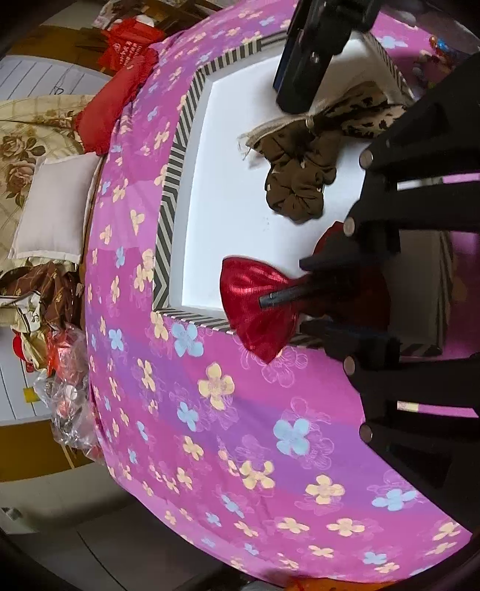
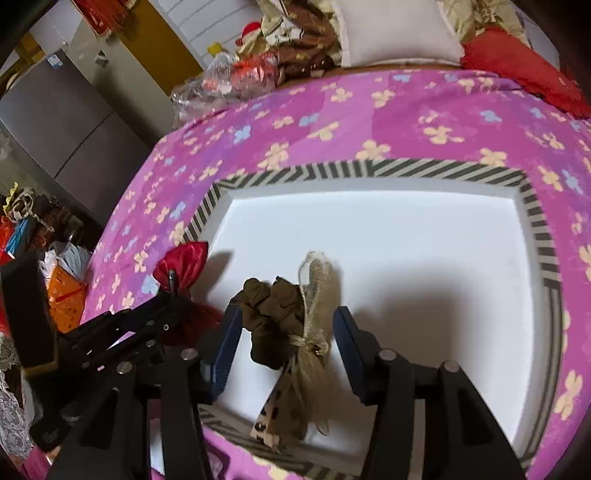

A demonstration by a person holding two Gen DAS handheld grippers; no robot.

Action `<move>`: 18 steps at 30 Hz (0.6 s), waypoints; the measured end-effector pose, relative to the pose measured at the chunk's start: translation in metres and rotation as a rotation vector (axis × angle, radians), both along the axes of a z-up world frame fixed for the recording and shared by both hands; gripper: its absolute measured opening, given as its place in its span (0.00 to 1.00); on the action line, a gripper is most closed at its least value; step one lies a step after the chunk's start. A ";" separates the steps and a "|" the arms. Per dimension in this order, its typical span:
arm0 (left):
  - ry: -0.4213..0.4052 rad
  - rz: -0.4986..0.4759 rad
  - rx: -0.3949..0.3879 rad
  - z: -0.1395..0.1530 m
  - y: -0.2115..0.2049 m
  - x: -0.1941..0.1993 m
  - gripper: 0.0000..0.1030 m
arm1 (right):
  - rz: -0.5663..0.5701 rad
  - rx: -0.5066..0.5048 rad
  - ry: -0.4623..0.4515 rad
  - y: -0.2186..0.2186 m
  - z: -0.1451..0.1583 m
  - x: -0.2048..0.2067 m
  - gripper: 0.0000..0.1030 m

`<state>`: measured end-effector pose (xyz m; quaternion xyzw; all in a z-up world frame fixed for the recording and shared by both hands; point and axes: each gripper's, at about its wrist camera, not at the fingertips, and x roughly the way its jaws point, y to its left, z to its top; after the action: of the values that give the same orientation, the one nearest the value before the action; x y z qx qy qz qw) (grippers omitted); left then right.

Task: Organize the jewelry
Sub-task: 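Drop the red bow in the tray with the left tool while the right tool drops the leopard bow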

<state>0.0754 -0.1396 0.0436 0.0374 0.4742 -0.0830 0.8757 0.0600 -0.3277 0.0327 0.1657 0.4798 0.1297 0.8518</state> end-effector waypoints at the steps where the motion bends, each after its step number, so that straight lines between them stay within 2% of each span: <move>1: -0.003 0.004 -0.008 0.003 0.003 -0.001 0.32 | -0.003 0.003 -0.011 -0.003 0.004 -0.005 0.56; 6: -0.026 0.020 -0.044 0.022 0.014 -0.019 0.42 | -0.011 -0.019 -0.065 -0.011 0.021 -0.030 0.60; 13: -0.119 0.044 -0.003 0.052 0.027 -0.074 0.42 | -0.012 -0.098 -0.184 -0.011 0.051 -0.087 0.65; 18: -0.169 0.064 0.014 0.061 0.032 -0.116 0.42 | -0.019 -0.156 -0.264 -0.005 0.065 -0.135 0.67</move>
<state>-0.0405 -0.1074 0.1041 0.0350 0.4000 -0.0482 0.9146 -0.0753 -0.3329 0.0981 0.0848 0.3707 0.1047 0.9189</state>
